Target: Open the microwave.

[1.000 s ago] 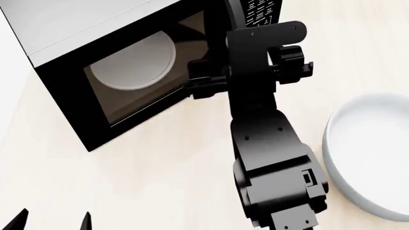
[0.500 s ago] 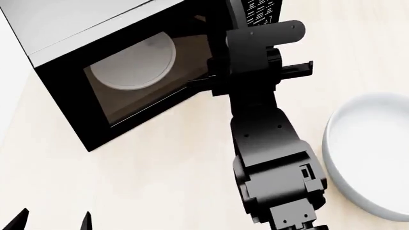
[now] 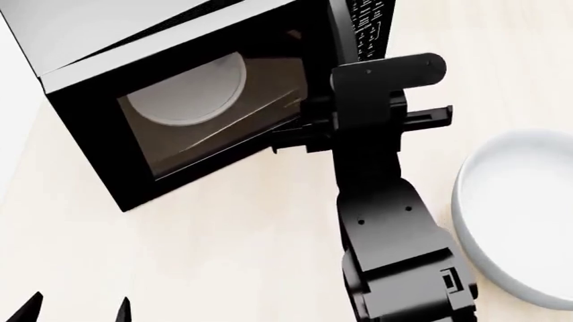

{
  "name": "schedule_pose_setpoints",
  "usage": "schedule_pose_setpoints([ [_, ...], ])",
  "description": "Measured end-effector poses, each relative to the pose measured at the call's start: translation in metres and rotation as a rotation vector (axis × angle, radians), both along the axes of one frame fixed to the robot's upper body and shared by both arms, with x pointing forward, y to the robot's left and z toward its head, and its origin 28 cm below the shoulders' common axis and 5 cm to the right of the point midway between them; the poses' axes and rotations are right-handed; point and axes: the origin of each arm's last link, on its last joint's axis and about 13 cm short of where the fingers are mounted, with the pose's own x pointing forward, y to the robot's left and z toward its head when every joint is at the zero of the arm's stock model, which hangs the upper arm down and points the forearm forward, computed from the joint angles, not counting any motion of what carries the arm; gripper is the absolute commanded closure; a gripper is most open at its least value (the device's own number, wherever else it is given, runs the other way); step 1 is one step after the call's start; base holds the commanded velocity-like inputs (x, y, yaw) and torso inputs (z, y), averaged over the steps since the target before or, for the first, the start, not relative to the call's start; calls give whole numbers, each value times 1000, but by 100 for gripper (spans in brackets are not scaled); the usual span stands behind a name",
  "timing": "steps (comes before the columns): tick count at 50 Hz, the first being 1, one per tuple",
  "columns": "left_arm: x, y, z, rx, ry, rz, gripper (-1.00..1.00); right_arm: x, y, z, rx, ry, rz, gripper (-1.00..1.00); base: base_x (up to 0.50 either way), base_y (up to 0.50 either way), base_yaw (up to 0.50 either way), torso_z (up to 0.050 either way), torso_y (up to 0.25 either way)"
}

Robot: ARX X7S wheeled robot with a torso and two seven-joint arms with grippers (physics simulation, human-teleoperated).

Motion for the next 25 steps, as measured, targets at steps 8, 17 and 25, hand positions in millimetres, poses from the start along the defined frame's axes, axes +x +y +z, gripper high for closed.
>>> schedule_pose_setpoints([
  [8, 0, 0, 0, 1, -1, 0, -100, -11, -3, -5, -3, -10, -8, 100, 0, 0, 0, 0, 2],
  [17, -1, 0, 0, 4, -1, 0, -100, -28, -6, -11, -8, -15, -18, 100, 0, 0, 0, 0, 1],
  [25, -1, -1, 0, 4, -1, -1, -100, -44, -7, -15, -13, -15, -25, 100, 0, 0, 2, 0, 3],
])
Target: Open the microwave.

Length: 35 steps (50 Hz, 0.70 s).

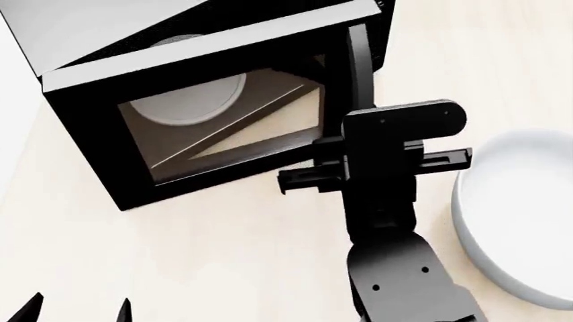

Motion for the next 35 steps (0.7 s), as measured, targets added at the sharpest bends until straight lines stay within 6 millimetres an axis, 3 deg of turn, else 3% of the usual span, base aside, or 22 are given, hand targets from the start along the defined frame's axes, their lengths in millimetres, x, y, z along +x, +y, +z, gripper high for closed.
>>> schedule_pose_setpoints([
  [35, 0, 0, 0, -2, 0, -4, -100, -51, -1, -15, -4, 2, -4, 100, 0, 2, 5, 1, 3],
])
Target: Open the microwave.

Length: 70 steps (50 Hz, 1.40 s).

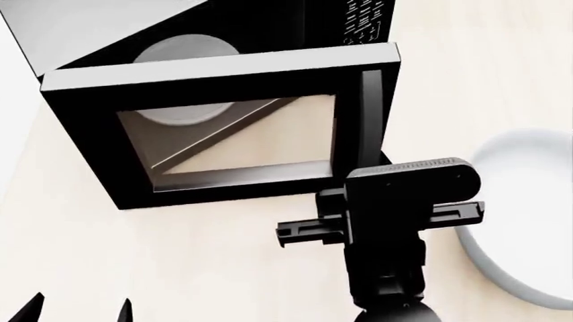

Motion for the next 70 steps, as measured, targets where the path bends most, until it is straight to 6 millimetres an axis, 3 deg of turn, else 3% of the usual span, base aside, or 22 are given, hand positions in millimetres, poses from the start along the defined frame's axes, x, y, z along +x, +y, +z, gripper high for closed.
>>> schedule_pose_setpoints([
  [25, -1, 0, 0, -4, 2, -1, -100, -23, 1, -9, 14, -12, 9, 100, 0, 4, 6, 1, 3],
  [26, -1, 0, 0, -4, 2, -1, -100, -23, 1, -10, 16, -13, 9, -100, 0, 4, 6, 0, 11],
  [42, -1, 0, 1, -3, 1, -1, -100, -33, 15, -14, 100, -16, 134, -100, 0, 0, 0, 1, 3],
  [61, -1, 0, 1, -2, 0, -3, -100, -31, 5, -6, 162, -73, 165, -100, 0, 0, 0, 1, 1],
  [70, 0, -1, 1, -3, 1, -4, -100, -43, -3, 0, 177, -98, 163, -100, 0, 0, 0, 0, 0],
])
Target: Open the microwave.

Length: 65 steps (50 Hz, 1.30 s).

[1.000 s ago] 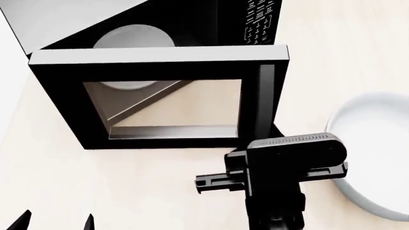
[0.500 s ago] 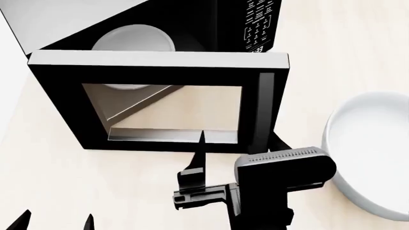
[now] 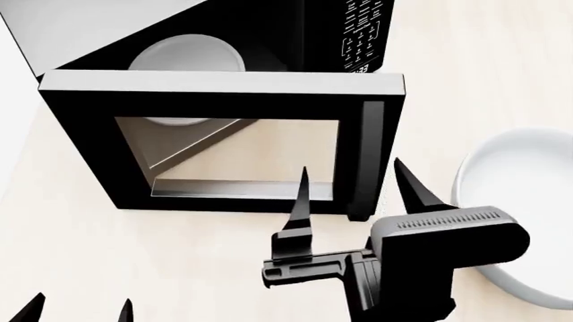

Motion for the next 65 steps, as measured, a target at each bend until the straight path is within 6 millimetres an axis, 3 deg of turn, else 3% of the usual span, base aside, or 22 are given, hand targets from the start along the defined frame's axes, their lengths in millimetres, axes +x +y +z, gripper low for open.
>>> schedule_pose_setpoints([
  [19, -2, 0, 1, -2, -4, -2, -100, -48, -4, 30, -26, -67, -16, -100, 0, 0, 0, 0, 0],
  [37, -2, 0, 2, -4, -7, -3, -100, -81, 3, 96, -63, -198, 45, -100, 0, 0, 0, 0, 0],
  [48, -2, 0, 2, -5, -7, -4, -100, -78, 4, 134, -117, -163, 23, -100, 0, 0, 0, 0, 0],
  [65, -1, 0, 1, -11, -1, -7, -100, -41, 7, 184, -197, -117, -37, -100, 0, 0, 0, 0, 0],
])
